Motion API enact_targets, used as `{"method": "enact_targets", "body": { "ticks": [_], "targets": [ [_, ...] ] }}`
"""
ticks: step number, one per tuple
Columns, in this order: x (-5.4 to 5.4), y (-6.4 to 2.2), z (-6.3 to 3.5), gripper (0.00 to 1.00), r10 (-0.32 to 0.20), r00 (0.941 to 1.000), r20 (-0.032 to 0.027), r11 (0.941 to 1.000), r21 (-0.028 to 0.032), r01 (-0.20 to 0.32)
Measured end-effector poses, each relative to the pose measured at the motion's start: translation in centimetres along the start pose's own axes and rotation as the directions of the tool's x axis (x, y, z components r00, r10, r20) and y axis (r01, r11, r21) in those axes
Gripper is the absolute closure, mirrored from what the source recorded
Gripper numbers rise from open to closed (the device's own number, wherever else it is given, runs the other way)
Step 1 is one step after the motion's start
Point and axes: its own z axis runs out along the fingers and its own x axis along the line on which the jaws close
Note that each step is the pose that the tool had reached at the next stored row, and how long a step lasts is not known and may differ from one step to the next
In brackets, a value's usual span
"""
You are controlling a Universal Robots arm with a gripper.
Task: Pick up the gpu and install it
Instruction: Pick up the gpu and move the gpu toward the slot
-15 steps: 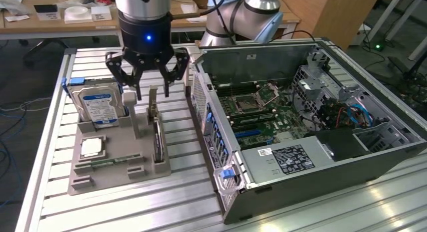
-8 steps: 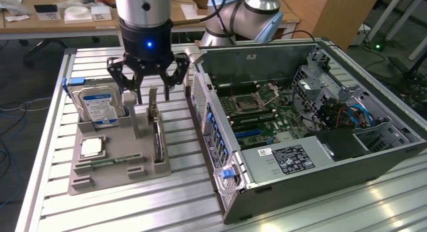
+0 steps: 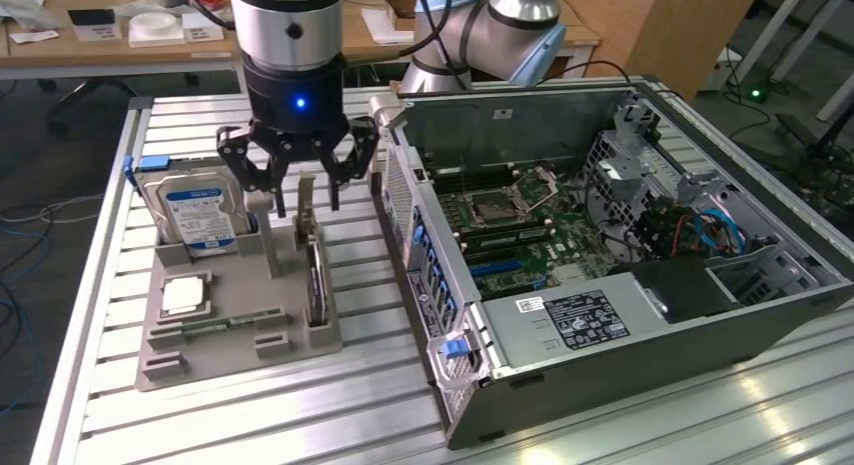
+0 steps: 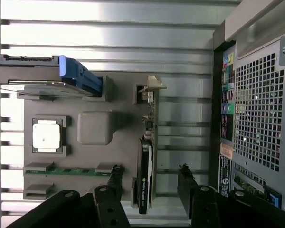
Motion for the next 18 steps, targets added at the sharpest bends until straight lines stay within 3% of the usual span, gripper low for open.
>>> {"method": "enact_targets", "body": {
  "ticks": [18],
  "targets": [
    [0.0, -0.37, 2.19, 0.41, 0.001, 1.0, -0.0001, 1.0, 0.0, -0.001]
  ]
}}
